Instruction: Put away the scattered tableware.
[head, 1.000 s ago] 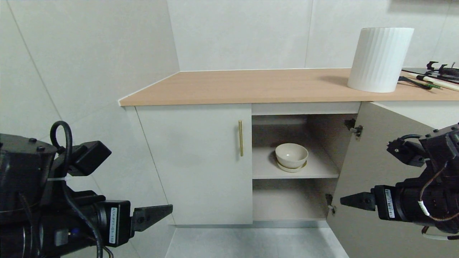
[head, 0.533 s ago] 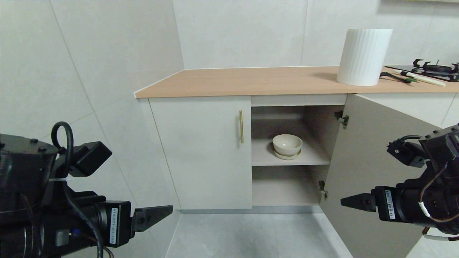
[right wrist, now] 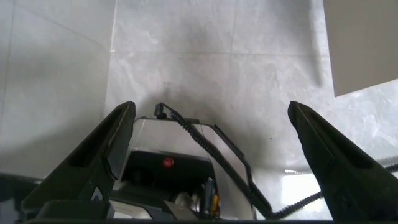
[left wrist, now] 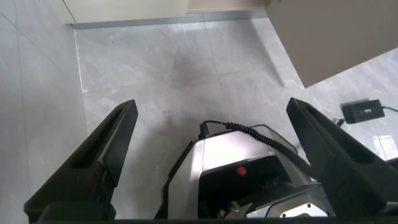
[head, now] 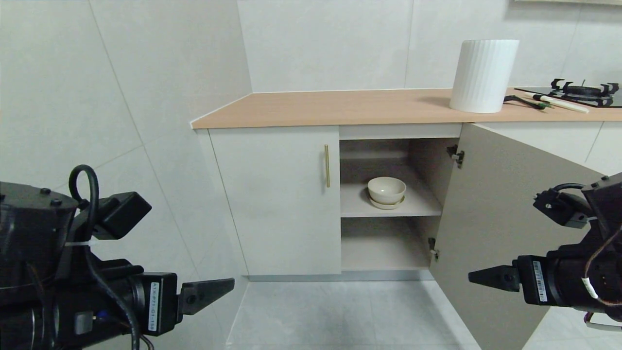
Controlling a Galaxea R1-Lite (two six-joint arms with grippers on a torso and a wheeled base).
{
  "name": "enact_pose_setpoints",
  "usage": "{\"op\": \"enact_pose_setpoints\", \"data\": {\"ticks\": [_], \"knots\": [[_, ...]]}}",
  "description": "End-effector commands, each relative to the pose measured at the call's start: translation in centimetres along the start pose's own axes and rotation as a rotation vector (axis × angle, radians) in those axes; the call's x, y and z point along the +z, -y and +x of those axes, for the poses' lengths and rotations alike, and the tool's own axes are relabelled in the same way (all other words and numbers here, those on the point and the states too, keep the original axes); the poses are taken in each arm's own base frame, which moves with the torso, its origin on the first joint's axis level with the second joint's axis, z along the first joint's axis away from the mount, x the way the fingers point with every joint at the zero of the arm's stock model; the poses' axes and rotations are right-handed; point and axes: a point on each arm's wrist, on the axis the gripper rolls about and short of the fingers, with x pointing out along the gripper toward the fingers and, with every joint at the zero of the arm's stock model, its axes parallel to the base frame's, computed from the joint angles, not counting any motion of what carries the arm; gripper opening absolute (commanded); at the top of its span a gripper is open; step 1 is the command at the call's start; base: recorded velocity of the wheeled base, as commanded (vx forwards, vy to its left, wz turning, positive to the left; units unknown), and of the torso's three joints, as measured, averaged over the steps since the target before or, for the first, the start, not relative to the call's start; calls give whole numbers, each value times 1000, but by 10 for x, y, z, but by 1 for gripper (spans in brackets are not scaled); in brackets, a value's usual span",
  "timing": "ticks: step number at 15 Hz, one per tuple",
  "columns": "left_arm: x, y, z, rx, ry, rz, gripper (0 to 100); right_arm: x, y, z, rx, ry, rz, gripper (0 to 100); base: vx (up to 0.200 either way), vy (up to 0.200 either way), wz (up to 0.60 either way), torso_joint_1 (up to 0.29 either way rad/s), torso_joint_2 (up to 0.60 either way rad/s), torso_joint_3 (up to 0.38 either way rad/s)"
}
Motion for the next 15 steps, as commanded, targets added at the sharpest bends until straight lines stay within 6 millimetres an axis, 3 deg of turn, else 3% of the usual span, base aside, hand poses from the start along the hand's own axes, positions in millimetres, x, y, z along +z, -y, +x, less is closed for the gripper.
{"op": "enact_pose_setpoints", "data": {"ticks": [1, 4, 15], "knots": [[0, 0, 1, 2, -2, 0, 100, 0, 0, -2, 3, 8, 1, 100, 0, 0, 0, 0, 0, 0], [0, 0, 1, 4, -3, 11, 100, 0, 1, -3, -10, 13, -1, 100, 0, 0, 0, 0, 0, 0], [-1, 0, 1, 3, -6, 16, 100, -10, 12, -10, -153, -114, -95, 100, 0, -200, 0, 4, 1, 1]]}}
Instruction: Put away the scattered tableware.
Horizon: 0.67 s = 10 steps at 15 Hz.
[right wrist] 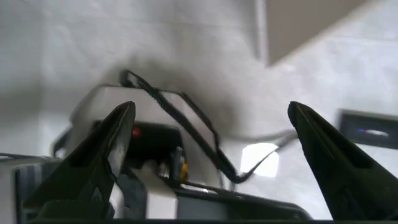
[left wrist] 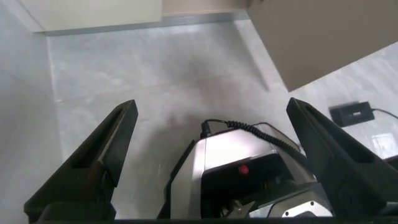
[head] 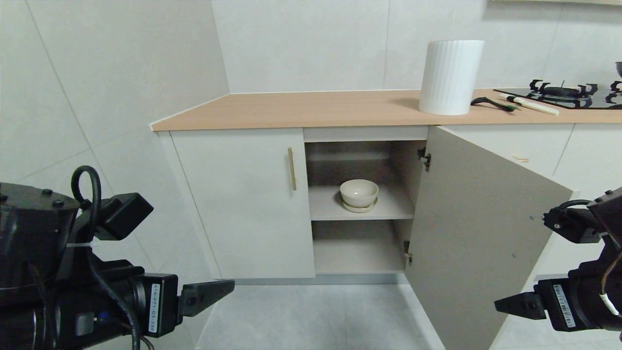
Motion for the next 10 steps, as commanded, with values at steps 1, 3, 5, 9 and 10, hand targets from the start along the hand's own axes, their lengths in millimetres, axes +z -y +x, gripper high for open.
{"op": "enact_pose_setpoints", "data": {"ticks": [1, 3, 5, 9, 10], "knots": [[0, 0, 1, 2, -3, 1, 100, 2, 4, 2, -37, 5, 5, 100, 0, -200, 0, 2, 2, -2], [-1, 0, 1, 1, -5, 1, 100, 4, 14, 1, -90, 7, 19, 100, 0, 0, 0, 0, 0, 0], [-1, 0, 1, 1, -5, 1, 100, 8, 25, -2, -142, -11, 42, 100, 0, 0, 0, 0, 0, 0], [-1, 0, 1, 2, -7, 1, 100, 20, 57, -4, -269, 13, 119, 100, 0, 0, 0, 0, 0, 0], [-1, 0, 1, 2, -7, 1, 100, 24, 69, -8, -309, 26, 140, 100, 0, 0, 0, 0, 0, 0]]}}
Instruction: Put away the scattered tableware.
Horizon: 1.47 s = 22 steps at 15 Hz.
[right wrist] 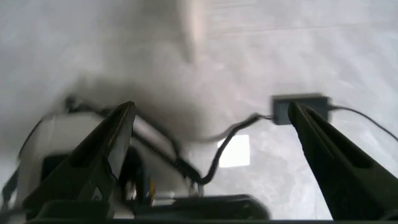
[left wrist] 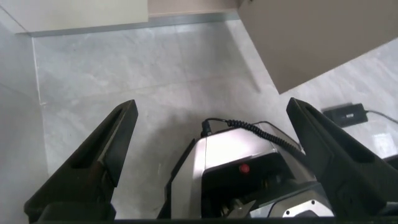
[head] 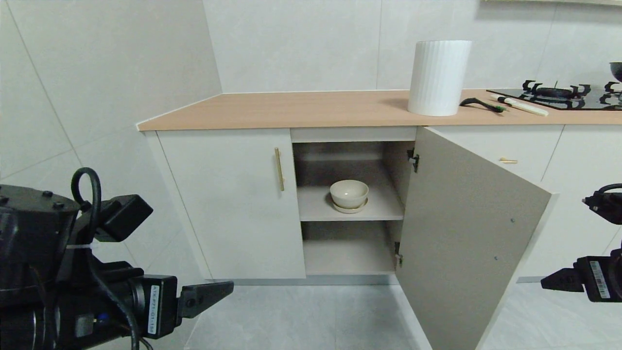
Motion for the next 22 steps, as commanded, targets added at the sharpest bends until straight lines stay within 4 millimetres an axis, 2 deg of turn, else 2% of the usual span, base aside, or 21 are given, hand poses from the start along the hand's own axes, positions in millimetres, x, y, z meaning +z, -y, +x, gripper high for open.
{"op": "enact_pose_setpoints", "data": {"ticks": [1, 4, 9, 10, 13, 15, 22], "knots": [[0, 0, 1, 1, -3, 0, 100, 8, 18, 2, -64, 8, 49, 100, 0, 0, 0, 0, 0, 0], [0, 0, 2, 2, -6, -1, 100, 19, 33, 11, -117, 45, 111, 100, 0, 0, 0, 0, 0, 0], [0, 1, 1, -14, -7, -1, 100, 45, 47, 55, -157, 105, 232, 100, 0, 0, 0, 0, 0, 0], [0, 1, 1, -13, -9, -1, 100, 46, 47, 59, -156, 109, 248, 100, 0, 0, 0, 0, 0, 0], [0, 1, 1, -15, -8, -1, 100, 52, 44, 89, -151, 88, 299, 100, 0, 0, 0, 0, 0, 0], [0, 1, 1, -15, -9, -1, 100, 55, 43, 100, -145, 98, 334, 100, 0, 0, 0, 0, 0, 0], [0, 1, 1, -15, -9, -1, 100, 55, 17, 107, -83, 92, 355, 100, 0, 0, 0, 0, 0, 0]]}}
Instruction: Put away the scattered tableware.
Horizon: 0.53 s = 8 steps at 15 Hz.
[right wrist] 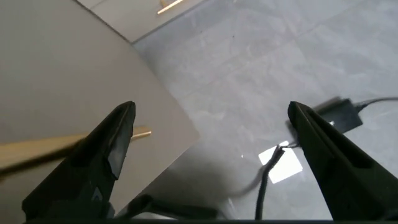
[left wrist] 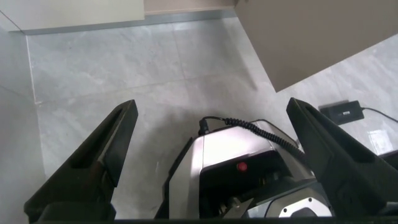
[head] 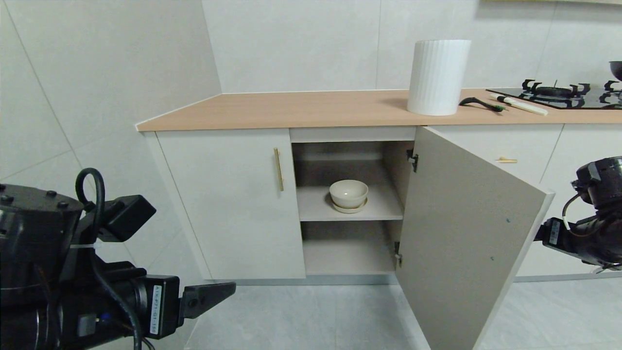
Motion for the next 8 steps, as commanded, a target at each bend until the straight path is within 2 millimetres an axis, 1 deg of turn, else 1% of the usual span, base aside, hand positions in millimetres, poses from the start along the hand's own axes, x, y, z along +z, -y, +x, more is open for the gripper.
{"op": "enact_pose_setpoints", "data": {"ticks": [1, 3, 5, 6, 7, 8], "knots": [[0, 0, 0, 0, 0, 0, 100, -4, -7, 1, 17, -13, -14, 100, 0, 0, 0, 0, 0, 0], [0, 0, -1, -2, 2, 1, 100, -9, -14, -1, 35, -16, -13, 100, 0, 0, 0, 0, 0, 0], [0, 0, 0, -14, -6, -1, 100, -15, -26, -4, 67, -24, -26, 100, 0, 0, 0, 0, 0, 0], [0, 0, 0, -14, -6, -1, 100, -15, -26, -4, 67, -24, -26, 100, 0, 0, 0, 0, 0, 0], [0, 1, 0, -26, -11, -9, 100, -23, -44, -5, 109, -40, -74, 100, 0, 0, 0, 0, 0, 0], [1, 1, 0, -27, -6, -12, 100, -30, -55, -5, 130, -55, -110, 100, 0, 0, 0, 0, 0, 0]]}}
